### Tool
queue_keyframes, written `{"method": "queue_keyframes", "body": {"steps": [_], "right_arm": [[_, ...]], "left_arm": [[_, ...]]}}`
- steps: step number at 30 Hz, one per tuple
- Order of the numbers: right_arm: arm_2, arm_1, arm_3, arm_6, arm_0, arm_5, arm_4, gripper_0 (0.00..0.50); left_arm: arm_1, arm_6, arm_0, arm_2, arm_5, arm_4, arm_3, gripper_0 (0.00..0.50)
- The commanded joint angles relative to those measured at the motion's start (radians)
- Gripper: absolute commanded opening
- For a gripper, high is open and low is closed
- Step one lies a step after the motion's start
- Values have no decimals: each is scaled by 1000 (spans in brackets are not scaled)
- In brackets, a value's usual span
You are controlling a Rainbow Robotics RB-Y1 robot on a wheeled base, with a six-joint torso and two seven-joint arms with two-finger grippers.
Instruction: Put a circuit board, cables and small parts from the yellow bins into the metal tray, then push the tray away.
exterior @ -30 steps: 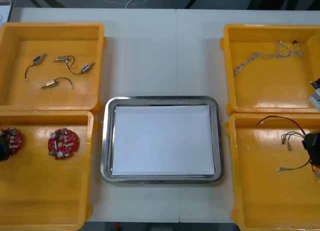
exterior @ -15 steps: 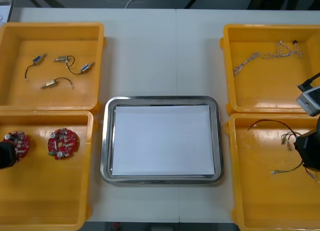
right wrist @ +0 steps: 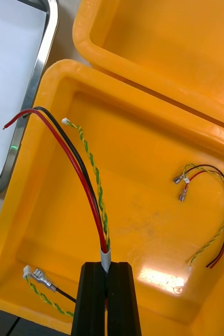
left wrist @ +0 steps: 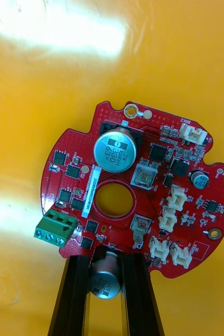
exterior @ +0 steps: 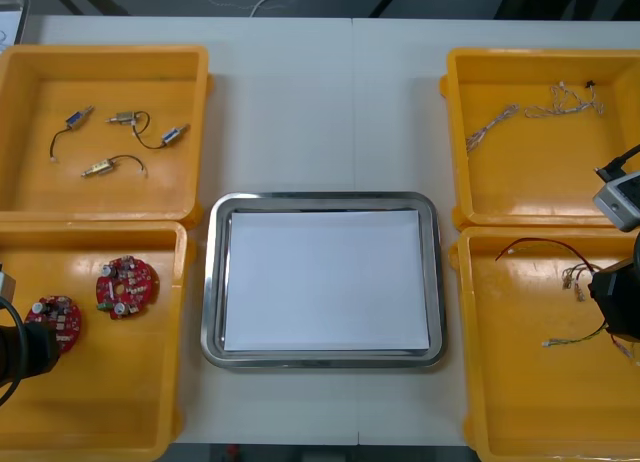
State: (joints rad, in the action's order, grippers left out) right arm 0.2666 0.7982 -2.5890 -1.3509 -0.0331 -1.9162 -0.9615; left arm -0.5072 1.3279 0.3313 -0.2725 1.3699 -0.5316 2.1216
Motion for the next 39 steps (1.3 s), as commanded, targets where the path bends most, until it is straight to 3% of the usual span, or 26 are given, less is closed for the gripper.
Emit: {"method": "queue_keyframes", "body": {"steps": [1, 18, 21, 25, 26, 27, 39], "right_arm": [[-7, 33, -29, -45, -19, -4, 7, 0], [-7, 33, -29, -45, -19, -4, 7, 0], [-7, 33, -29, -45, -19, -4, 7, 0], [-7, 33, -29, -45, -19, -4, 7, 0], [-7, 33, -29, -45, -19, -4, 7, 0], [-7, 33, -29, -45, -19, -4, 7, 0], [-7, 33, -29, -45, -19, -4, 7, 0]], "left_arm": [[49, 8, 68, 15, -8, 21, 63, 0], [85, -15, 101, 24, -8, 45, 112, 6], [85, -18, 98, 22, -8, 47, 112, 64], [85, -24, 94, 24, -6, 50, 113, 74], [85, -27, 91, 22, -3, 50, 112, 53], [85, -30, 84, 24, 0, 51, 112, 0], [98, -67, 31, 35, 35, 73, 106, 0]]}}
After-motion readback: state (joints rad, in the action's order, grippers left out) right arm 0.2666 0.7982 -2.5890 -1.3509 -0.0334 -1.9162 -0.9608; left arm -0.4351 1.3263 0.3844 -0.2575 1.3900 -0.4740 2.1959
